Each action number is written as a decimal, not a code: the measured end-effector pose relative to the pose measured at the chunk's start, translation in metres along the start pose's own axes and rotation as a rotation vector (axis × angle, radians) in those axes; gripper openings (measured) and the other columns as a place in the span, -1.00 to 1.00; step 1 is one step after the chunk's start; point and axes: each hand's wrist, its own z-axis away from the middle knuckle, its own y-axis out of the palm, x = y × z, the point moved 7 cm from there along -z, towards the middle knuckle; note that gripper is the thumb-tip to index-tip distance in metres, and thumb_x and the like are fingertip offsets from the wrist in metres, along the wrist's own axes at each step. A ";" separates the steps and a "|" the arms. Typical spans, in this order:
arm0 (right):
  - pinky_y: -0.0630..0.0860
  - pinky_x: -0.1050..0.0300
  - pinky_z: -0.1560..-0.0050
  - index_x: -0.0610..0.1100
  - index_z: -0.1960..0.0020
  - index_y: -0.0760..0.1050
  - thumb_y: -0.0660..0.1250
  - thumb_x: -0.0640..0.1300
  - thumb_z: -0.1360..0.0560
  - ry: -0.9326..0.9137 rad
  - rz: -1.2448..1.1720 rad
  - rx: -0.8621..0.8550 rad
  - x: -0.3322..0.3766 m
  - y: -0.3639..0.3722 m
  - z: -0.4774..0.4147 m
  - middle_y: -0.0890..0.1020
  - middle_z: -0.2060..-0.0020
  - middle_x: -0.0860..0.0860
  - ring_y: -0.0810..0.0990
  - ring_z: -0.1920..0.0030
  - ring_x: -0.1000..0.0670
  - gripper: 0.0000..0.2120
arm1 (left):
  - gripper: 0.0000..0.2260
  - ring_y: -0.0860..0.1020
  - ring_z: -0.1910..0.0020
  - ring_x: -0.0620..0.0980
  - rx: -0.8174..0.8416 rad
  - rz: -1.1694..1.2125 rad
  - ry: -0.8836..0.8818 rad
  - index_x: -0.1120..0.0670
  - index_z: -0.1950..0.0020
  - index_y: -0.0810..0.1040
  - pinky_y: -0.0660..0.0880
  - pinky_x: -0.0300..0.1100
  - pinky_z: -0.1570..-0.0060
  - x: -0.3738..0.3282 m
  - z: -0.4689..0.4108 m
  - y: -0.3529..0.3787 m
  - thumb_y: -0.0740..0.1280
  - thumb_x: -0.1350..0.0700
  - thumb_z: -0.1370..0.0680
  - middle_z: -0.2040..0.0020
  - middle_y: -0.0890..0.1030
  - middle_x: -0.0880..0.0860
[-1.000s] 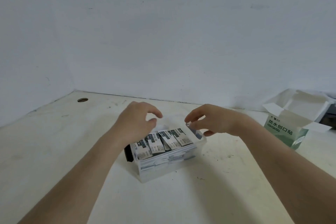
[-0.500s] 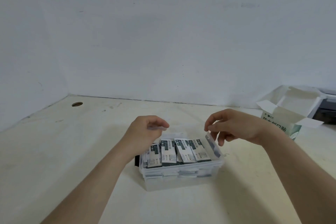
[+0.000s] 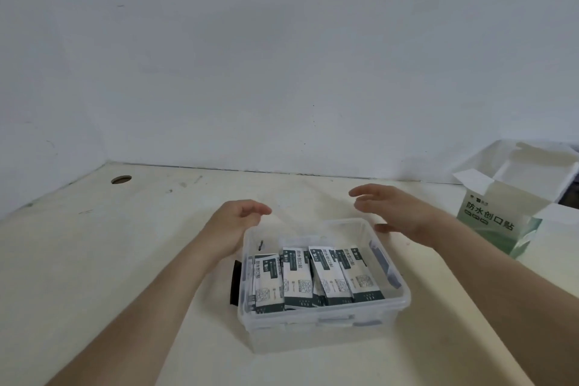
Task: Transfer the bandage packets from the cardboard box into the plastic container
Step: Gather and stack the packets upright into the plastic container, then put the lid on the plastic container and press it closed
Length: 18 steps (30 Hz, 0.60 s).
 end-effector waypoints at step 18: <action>0.46 0.35 -0.01 -0.12 0.10 0.69 0.50 -0.29 -0.39 -0.333 0.260 -0.202 0.027 0.013 -0.044 0.61 -0.13 -0.05 0.60 0.11 0.01 -0.87 | -0.68 0.48 -0.31 -0.08 0.136 -0.252 0.170 -0.18 -0.07 0.57 0.37 -0.17 -0.29 0.007 -0.054 0.022 0.46 0.21 -0.47 -0.22 0.52 -0.18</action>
